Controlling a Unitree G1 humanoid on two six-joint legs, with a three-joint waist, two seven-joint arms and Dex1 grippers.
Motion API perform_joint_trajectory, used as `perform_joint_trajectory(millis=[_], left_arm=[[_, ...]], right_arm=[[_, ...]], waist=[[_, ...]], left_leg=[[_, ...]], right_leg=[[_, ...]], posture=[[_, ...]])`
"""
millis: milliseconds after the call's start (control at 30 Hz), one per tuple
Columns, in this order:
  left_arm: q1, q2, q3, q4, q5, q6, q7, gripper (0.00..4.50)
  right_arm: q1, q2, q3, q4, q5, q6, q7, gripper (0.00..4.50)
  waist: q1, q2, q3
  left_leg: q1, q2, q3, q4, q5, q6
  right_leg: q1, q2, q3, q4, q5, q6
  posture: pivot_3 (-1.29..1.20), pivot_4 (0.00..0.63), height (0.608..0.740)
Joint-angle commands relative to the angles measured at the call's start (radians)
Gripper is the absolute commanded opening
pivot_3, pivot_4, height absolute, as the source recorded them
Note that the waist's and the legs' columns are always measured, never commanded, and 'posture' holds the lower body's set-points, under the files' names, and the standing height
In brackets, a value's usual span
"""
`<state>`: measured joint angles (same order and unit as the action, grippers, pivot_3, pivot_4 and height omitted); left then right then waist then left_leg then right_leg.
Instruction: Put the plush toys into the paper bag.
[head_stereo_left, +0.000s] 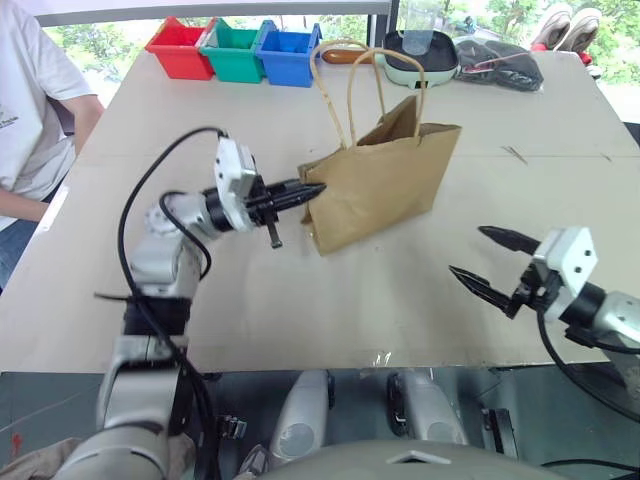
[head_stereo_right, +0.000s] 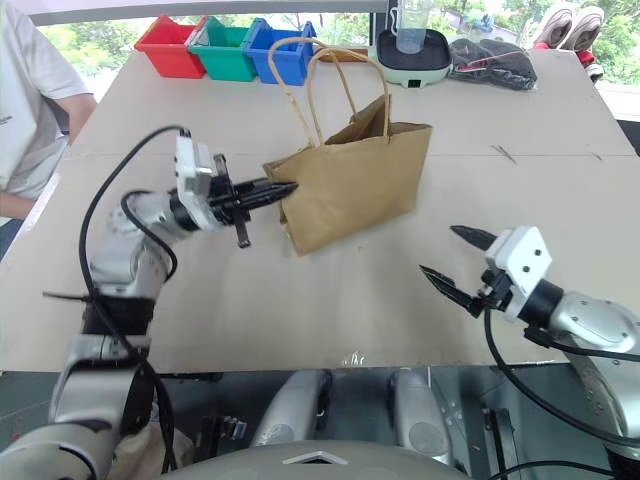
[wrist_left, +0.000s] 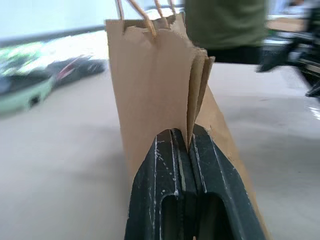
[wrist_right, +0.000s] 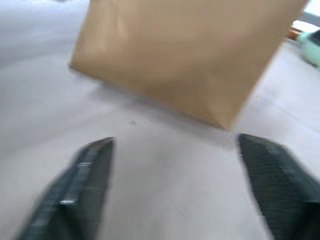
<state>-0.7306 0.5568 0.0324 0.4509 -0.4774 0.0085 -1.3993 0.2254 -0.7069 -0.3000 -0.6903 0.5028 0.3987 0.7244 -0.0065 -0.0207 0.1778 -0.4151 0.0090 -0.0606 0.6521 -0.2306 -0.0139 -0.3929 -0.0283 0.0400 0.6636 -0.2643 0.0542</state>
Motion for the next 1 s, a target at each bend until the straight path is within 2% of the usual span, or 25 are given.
perform_joint_trajectory(millis=[33,133,167,200,267,300,333,400,600,733,833,1000], left_arm=[[-0.131,-0.025,-0.043,0.3,0.097,-0.215,-0.175,0.0],[-0.208,-0.049,-0.043,0.467,0.151,-0.305,-0.192,1.04],[-0.223,-0.056,-0.035,0.498,0.158,-0.318,-0.188,1.51],[-0.233,-0.061,-0.028,0.516,0.164,-0.327,-0.185,1.77],[-0.234,-0.062,-0.014,0.512,0.162,-0.311,-0.173,2.66],[-0.223,-0.053,-0.007,0.483,0.157,-0.273,-0.153,2.93],[-0.191,-0.034,0.003,0.415,0.14,-0.205,-0.133,3.44],[-0.048,0.029,0.041,0.138,0.063,0.031,-0.058,4.19],[0.349,0.129,0.207,-0.463,-0.119,0.473,0.243,4.19],[0.721,0.142,0.333,-0.819,-0.182,0.605,0.384,4.19],[0.872,0.125,0.381,-0.934,-0.193,0.612,0.447,4.19],[0.976,0.101,0.407,-1.0,-0.209,0.606,0.506,4.19]], right_arm=[[0.014,0.002,-0.061,-0.02,-0.012,-0.045,-0.002,4.2],[0.007,0.019,-0.041,-0.013,-0.014,-0.051,-0.012,4.24],[0.007,0.025,-0.033,-0.01,-0.015,-0.053,-0.014,4.24],[0.007,0.029,-0.027,-0.006,-0.018,-0.056,-0.015,4.24],[0.009,0.034,-0.02,-0.002,-0.025,-0.062,-0.013,4.24],[0.006,0.037,-0.018,0.001,-0.023,-0.063,-0.013,4.24],[0.001,0.043,-0.021,0.004,-0.015,-0.06,-0.016,4.24],[-0.002,0.046,-0.033,0.014,-0.002,-0.059,-0.008,4.24],[0.046,0.011,-0.092,0.034,0.026,-0.055,0.058,4.24],[0.099,-0.064,-0.212,0.085,0.07,-0.033,0.147,4.24],[0.122,-0.097,-0.246,0.102,0.076,-0.028,0.179,4.24],[0.124,-0.117,-0.258,0.119,0.074,-0.003,0.19,4.24]], waist=[[-0.005,0.0,0.0],[-0.015,0.0,0.0],[-0.016,0.0,0.0],[-0.018,0.0,0.0],[-0.018,0.0,0.0],[-0.017,0.0,0.0],[-0.017,0.0,0.0],[-0.033,0.0,0.0],[-0.028,0.002,0.0],[-0.018,0.003,-0.001],[-0.001,0.003,-0.001],[0.018,0.004,-0.002]], left_leg=[[0.0,0.0,0.0,0.0,0.0,0.0],[0.001,0.0,0.001,0.0,0.0,0.0],[0.0,0.0,0.0,-0.001,0.0,0.001],[0.0,0.001,0.0,-0.001,0.0,0.001],[-0.001,0.001,-0.001,-0.001,0.0,0.001],[-0.001,0.001,-0.001,-0.001,0.0,0.001],[-0.001,0.001,0.0,-0.001,0.0,0.001],[-0.001,0.001,0.0,-0.001,0.0,0.001],[0.001,0.007,-0.003,-0.003,0.0,0.001],[0.002,0.006,-0.001,-0.002,-0.001,0.002],[0.003,0.006,0.0,-0.002,-0.001,0.002],[0.004,0.007,0.004,0.001,-0.001,0.002]], right_leg=[[0.0,0.0,0.0,0.0,0.0,0.0],[0.0,0.0,0.001,0.0,0.0,0.0],[0.0,0.0,0.001,0.001,0.0,0.0],[-0.001,0.001,0.001,0.001,0.0,0.0],[-0.002,0.001,0.001,0.001,0.0,0.0],[-0.002,0.001,0.001,0.001,0.0,0.0],[-0.002,0.001,0.001,0.001,0.0,0.0],[-0.002,0.0,0.001,0.001,0.0,0.0],[-0.003,-0.001,0.003,0.004,0.0,0.0],[-0.002,-0.005,0.004,0.004,0.0,0.0],[-0.001,-0.005,0.004,0.003,0.0,0.0],[0.001,-0.002,0.002,0.003,-0.002,-0.004]], posture=[[0.0,0.15,0.74],[0.0,0.15,0.74],[0.0,0.15,0.74],[0.0,0.15,0.74],[0.0,0.15,0.74],[0.0,0.15,0.74],[0.0,0.15,0.74],[0.0,0.15,0.74],[0.0,0.15,0.74],[0.0,0.15,0.74],[0.0,0.15,0.74],[0.0,0.15,0.74]])
